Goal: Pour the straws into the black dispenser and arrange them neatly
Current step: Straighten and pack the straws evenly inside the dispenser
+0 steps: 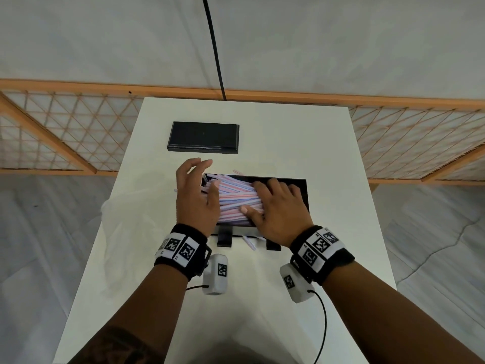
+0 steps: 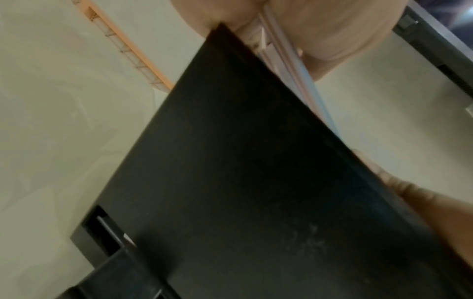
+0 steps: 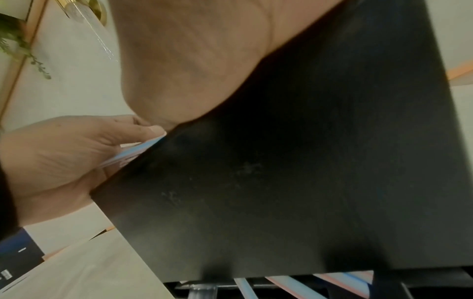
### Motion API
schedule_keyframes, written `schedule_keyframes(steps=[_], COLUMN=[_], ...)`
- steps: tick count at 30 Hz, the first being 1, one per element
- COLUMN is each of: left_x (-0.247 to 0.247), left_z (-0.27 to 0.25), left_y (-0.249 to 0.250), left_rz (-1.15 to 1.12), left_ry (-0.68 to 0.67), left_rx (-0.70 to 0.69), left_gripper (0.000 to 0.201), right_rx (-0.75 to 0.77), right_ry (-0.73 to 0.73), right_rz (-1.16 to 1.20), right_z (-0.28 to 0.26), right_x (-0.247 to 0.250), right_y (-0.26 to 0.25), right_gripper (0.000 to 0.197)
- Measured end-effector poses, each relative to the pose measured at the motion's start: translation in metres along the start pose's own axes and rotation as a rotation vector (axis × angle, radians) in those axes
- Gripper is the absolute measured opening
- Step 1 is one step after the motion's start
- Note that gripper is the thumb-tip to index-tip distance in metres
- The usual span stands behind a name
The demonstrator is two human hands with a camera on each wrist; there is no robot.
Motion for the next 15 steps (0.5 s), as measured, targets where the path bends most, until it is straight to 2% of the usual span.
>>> schedule_keyframes(steps=[4,6,8,11,15], left_x=[-0.013,-0.022,-0.023,-0.009,0.014], left_z=[-0.001,-0.004,-0.005,-0.003,0.000], left_y=[0.016,0.023,0.024,0.017,0.012], left_rz=[-0.023,-0.030,-0.020,0.091,0.146], left_ry=[-0.103,-0.193,-0.224,-0.168,-0.067], left_rx=[-0.093,-0.140,-0.150,-0.121,-0.106], left_gripper=[0.032,0.033,0.034,0.037,0.034], right_rx=[0.046,0.058,0.068,0.026,-0.040], right_ry=[-0.003,-0.038,-0.107,-0.229,-0.326], right_rz=[0.043,0.048,0.061,0.094,0.071], right_z=[0.001,0.003,0.006,0.010,0.015], right_x=[0.003,0.004,0.001,-0.005,-0.012], right_y=[0.000,-0.002,-0.004,-0.004,0.001], right_gripper=[0.074,0.079,0.085,0.091,0.079])
Point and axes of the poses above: each hand's wrist, its own z-axis towards the middle knuckle, its own x-axis out of the back of the hand, y = z × x, the point moved 10 cm from there along z, towards the middle knuckle, and after that the axes turned 11 degrees about -x, right-handed, at the moved point
